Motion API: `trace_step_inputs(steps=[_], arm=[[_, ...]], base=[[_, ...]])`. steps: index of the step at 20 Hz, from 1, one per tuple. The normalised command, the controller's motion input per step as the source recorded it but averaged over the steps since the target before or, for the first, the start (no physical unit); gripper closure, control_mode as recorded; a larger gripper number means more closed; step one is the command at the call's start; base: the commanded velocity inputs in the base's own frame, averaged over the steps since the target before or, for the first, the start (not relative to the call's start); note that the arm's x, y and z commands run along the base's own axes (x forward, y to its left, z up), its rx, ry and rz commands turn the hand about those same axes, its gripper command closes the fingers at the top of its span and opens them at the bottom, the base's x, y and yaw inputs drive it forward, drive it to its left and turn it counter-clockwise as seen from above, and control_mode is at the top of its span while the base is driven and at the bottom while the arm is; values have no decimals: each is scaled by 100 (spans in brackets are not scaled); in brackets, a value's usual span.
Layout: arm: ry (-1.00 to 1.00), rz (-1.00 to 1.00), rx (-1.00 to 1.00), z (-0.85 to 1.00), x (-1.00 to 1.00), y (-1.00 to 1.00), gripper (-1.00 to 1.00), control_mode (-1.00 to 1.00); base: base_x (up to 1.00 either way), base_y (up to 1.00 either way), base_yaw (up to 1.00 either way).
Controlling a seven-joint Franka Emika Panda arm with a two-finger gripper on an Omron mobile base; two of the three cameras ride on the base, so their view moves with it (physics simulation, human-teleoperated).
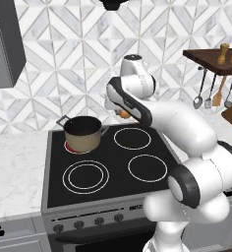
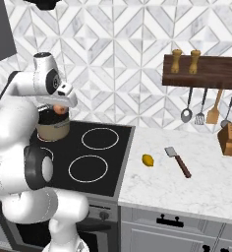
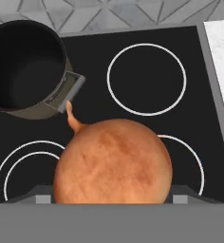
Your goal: Put the onion and lemon in the pot. Retrieve the spatula and lightly stir the vegetables in the pot.
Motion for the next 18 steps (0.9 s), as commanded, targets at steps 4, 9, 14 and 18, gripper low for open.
trace_step_inputs(steps=[4, 9, 14, 18], arm=[[-4, 1, 0, 0, 47, 57, 100, -100], [-5, 0, 0, -8, 32, 45, 100, -100], [-1, 0, 0, -45, 33, 44, 100, -100], [0, 0, 0, -48, 39, 37, 100, -100]], base=[[0, 0, 0], [0, 0, 0], [0, 0, 0], [0, 0, 0]])
